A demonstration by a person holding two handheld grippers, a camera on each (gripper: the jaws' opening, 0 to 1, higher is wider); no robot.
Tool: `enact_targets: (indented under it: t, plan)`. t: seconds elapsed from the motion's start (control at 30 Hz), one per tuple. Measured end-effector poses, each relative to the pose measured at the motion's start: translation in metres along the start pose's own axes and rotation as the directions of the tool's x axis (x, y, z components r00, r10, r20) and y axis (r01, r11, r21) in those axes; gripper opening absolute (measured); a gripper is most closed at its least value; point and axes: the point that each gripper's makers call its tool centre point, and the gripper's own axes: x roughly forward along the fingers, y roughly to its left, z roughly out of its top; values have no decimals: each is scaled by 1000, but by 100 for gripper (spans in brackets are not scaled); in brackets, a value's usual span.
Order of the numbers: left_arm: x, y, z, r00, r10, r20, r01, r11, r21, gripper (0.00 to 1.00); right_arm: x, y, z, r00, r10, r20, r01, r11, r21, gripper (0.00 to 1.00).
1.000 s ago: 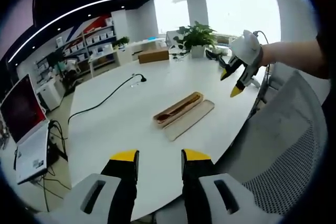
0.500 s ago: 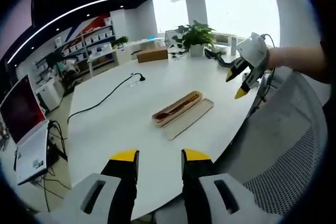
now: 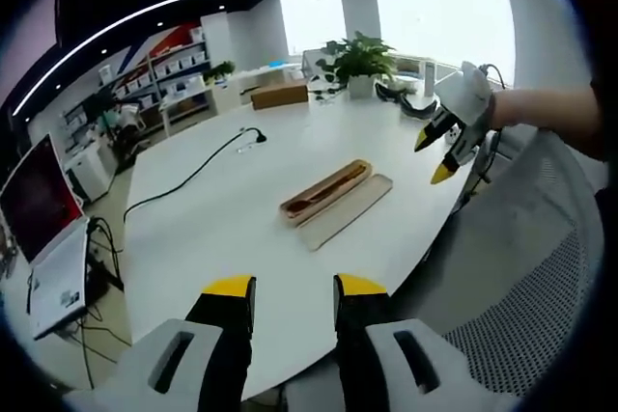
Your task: Arrange the utensils inside the cutlery case until each visible utensil rests in its matching compartment.
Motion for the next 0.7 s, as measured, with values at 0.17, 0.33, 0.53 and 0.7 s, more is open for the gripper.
enact_targets:
  t: [0.17, 0.33, 0.53, 0.7]
  plan:
    - [0, -1, -1, 1000, -5, -4, 5, 1000, -1, 32, 2, 2, 2, 1000, 10, 8, -10, 1000, -4, 43]
    - [0, -1, -1, 1000, -8, -3, 8, 1000, -4, 32, 3, 7, 2, 1000, 24, 5, -24, 1000, -16, 42]
    - [0, -1, -1, 1000, -9, -4, 9, 1000, -10, 32, 7, 12, 2, 999, 45, 1, -45, 998, -41, 43]
    - [0, 1, -1, 1000, -6, -5, 6, 1000, -15, 32, 9, 15, 3, 998, 60, 3, -60, 997, -47, 43]
